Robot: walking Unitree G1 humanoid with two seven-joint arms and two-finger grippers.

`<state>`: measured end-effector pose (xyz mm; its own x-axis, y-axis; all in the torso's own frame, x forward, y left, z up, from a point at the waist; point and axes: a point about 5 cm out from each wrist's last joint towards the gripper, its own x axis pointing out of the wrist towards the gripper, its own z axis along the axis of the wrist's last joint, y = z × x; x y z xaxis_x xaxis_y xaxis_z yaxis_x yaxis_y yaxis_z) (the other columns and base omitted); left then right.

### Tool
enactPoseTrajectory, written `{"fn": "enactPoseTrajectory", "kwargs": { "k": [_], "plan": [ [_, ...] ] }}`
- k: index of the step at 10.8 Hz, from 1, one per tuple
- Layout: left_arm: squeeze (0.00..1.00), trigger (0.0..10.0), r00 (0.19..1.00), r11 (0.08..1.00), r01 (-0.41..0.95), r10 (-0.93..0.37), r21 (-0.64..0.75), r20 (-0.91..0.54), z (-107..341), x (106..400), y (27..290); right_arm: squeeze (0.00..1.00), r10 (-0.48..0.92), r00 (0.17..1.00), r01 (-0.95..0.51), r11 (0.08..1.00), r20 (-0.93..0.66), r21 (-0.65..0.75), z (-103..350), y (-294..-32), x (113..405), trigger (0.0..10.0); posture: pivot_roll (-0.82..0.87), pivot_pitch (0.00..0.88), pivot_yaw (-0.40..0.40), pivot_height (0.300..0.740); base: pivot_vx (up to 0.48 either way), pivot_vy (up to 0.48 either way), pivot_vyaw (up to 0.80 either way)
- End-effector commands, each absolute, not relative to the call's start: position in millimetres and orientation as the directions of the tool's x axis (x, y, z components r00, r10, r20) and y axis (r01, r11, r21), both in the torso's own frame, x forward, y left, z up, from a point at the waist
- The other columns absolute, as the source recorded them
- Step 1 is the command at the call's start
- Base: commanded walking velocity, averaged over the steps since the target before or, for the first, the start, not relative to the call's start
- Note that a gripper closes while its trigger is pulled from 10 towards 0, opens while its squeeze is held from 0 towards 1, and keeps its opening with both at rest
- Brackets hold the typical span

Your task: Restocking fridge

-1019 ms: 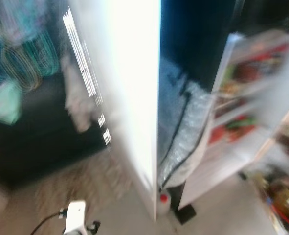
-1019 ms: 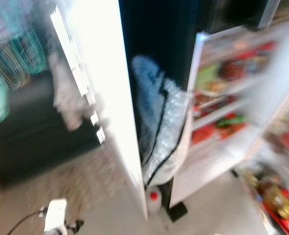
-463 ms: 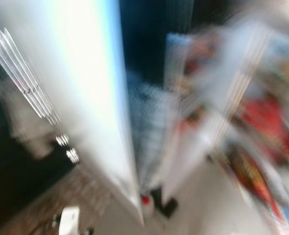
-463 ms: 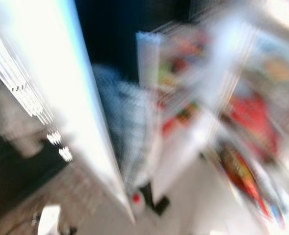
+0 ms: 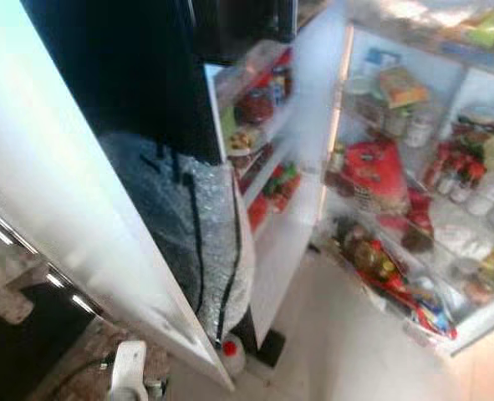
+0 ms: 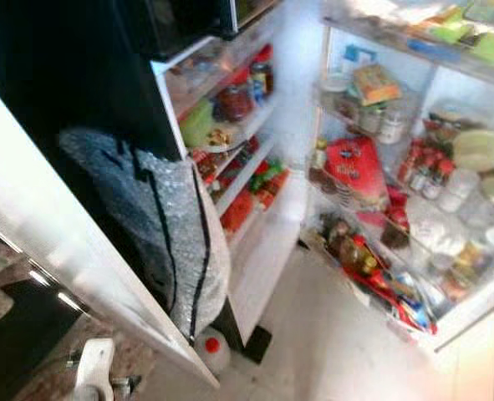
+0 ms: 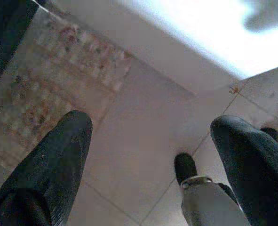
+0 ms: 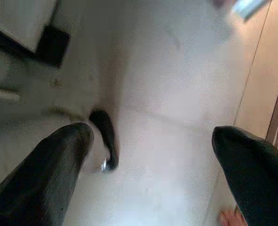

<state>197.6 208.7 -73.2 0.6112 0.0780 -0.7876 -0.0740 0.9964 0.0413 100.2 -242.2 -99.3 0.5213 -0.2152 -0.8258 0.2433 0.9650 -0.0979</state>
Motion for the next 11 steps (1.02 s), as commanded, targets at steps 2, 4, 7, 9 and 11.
{"fn": "enactPoseTrajectory", "kwargs": {
  "k": [2,4,7,9,11],
  "plan": [
    [0.0,10.0,0.569,0.993,-0.093,0.114,0.073,-0.815,-78.8,183.8,218.3,0.0,-0.272,0.529,0.279,0.95,-0.803,-0.138,-98.5,-241.2,101.2,10.0,-0.19,0.0,0.126,0.74,0.0,0.0,0.0],
    [0.0,10.0,0.559,0.991,-0.106,0.126,0.08,-0.82,-79.8,182.5,217.5,0.0,-0.59,0.709,0.489,0.806,-0.387,-0.333,-43.4,-280.8,169.1,10.0,-0.21,0.0,0.115,0.74,0.0,0.0,0.0],
    [0.0,10.0,0.56,0.991,-0.107,0.125,0.078,-0.819,-80.2,182.1,216.4,0.0,-0.724,0.676,0.659,0.677,-0.135,-0.328,-14.7,-293.0,164.0,10.0,-0.23,0.0,0.113,0.74,0.0,0.0,0.0],
    [0.0,10.0,0.56,0.99,-0.113,0.129,0.079,-0.819,-80.5,181.8,215.6,0.0,-0.801,0.599,0.756,0.566,-0.002,-0.328,3.5,-298.7,144.8,10.0,-0.24,0.0,0.111,0.74,0.0,0.0,0.0],
    [0.0,10.0,0.559,0.991,-0.11,0.128,0.08,-0.819,-80.5,181.8,215.3,0.0,-0.838,0.541,0.808,0.493,0.076,-0.322,17.5,-302.6,132.2,10.0,-0.25,0.0,0.118,0.74,0.0,0.0,0.0]
  ]
}}
